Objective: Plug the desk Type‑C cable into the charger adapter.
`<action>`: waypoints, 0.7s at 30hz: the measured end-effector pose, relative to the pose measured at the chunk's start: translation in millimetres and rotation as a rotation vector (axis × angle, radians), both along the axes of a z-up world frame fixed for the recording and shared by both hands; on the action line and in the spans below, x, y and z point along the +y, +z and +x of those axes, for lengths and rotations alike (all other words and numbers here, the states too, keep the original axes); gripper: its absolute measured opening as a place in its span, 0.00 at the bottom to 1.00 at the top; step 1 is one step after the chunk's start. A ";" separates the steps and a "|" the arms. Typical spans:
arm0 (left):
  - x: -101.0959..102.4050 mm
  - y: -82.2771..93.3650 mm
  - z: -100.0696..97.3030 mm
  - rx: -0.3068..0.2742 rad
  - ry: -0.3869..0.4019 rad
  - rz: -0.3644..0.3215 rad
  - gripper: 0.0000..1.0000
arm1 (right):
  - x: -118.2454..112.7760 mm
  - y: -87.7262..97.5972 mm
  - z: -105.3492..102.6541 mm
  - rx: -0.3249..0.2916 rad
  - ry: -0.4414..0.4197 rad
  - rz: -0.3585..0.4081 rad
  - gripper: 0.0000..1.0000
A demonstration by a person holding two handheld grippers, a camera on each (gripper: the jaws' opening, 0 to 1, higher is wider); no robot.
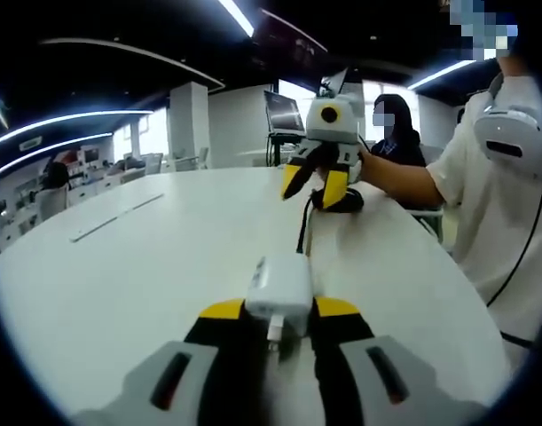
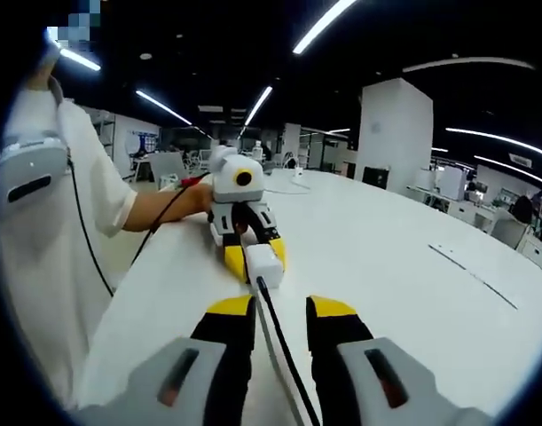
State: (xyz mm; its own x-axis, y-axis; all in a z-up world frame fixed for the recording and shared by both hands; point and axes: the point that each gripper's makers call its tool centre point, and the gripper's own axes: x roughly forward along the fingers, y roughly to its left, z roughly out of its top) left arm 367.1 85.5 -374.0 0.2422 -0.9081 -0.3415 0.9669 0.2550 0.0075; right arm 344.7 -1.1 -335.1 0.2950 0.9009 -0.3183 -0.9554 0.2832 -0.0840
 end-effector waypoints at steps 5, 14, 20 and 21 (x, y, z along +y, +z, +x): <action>2.1 -0.8 3.5 0.005 0.003 -0.002 0.27 | -10.1 0.0 -1.6 0.006 -0.027 0.022 0.23; 1.8 -1.1 3.6 -0.004 -0.001 0.000 0.27 | -30.2 10.0 -4.4 -0.004 -0.103 0.091 0.24; 1.0 -1.0 2.1 -0.014 -0.005 0.002 0.27 | -39.3 16.0 -6.4 -0.013 -0.127 0.125 0.26; 1.0 -1.0 1.9 -0.015 -0.006 0.002 0.27 | -39.7 16.2 -6.6 -0.013 -0.128 0.126 0.26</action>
State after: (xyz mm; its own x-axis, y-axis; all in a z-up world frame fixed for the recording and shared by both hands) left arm 369.0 86.5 -374.9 0.2422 -0.9088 -0.3399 0.9681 0.2495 0.0229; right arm 338.1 -40.8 -318.9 0.4134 0.8881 -0.2009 -0.9098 0.4116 -0.0528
